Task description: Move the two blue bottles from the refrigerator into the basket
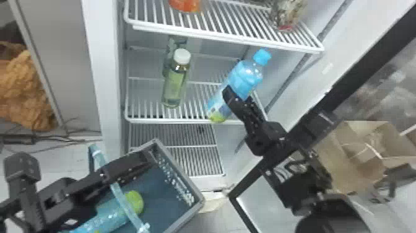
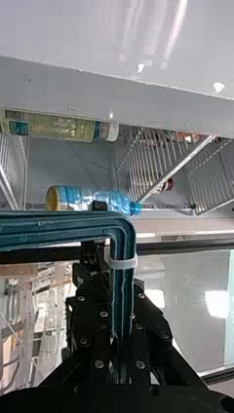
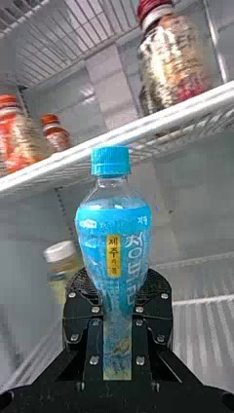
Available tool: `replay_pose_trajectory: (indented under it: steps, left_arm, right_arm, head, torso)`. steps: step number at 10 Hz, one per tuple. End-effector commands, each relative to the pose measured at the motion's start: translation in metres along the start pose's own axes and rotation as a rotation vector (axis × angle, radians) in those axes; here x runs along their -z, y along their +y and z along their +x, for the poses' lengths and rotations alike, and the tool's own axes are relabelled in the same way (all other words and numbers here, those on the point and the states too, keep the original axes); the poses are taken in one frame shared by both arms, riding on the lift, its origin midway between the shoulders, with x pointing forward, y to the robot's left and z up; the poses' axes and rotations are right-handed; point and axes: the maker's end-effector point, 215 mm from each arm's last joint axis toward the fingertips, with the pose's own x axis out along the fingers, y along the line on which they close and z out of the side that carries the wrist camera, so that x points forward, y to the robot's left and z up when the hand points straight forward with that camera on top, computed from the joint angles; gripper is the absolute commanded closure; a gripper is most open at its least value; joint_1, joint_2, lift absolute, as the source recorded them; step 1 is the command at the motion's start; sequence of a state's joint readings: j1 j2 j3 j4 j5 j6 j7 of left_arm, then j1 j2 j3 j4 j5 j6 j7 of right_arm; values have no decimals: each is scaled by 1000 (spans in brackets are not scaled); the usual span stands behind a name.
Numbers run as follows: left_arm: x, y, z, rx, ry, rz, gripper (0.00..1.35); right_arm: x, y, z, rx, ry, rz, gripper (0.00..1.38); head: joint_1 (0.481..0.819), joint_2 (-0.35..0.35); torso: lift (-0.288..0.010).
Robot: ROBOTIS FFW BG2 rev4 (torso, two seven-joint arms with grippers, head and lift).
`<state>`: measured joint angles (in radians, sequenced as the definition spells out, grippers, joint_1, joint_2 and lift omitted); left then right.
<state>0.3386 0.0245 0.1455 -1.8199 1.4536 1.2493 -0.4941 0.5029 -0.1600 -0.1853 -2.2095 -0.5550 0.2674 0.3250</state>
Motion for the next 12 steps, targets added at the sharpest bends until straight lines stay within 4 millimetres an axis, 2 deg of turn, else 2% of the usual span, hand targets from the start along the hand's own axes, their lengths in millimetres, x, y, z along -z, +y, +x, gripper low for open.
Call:
replay_pose_trajectory:
  steps: [1,3,6,8,9,10,11,12]
  left_arm:
    - [1,0,1,3,0,-2,1164]
    - [1,1,1,3,-2,-7,1164]
    - [1,1,0,3,-5,-8,1164]
    - [0,0,0,7,-7,-8,1164]
    - [-1,0,0,8,-13,-9,1164]
    - [-2,0,-2,7,-16,-7,1164]
    - [-1,0,-2,9,-15,-11,1164]
    - [0,0,-3,10,-17,-16,1164]
  right_arm:
    - [10,27,-14,-48,37,64,1277]
    - [25,68,-26,-131,95,136,1277]
    - [65,128,-42,-267,236,249,1277]
    - [92,154,-55,-334,345,278,1277]
    - [103,160,-65,-347,395,277,1277]
    - [115,156,-74,-340,444,263,1065]
    - [125,148,-80,-335,479,252,525]
    - [127,147,-81,-337,484,249,101]
  head:
    - [695,-321]
    - [695,-295]
    - [695,-221]
    - [695,-168]
    - [695,-141]
    - [695,-131]
    - [695,-120]
    - [695,-122]
  torso:
    - [-216]
    - [-216]
    - [-216]
    - [-216]
    - [-216]
    - [-216]
    - [-216]
    - [-216]
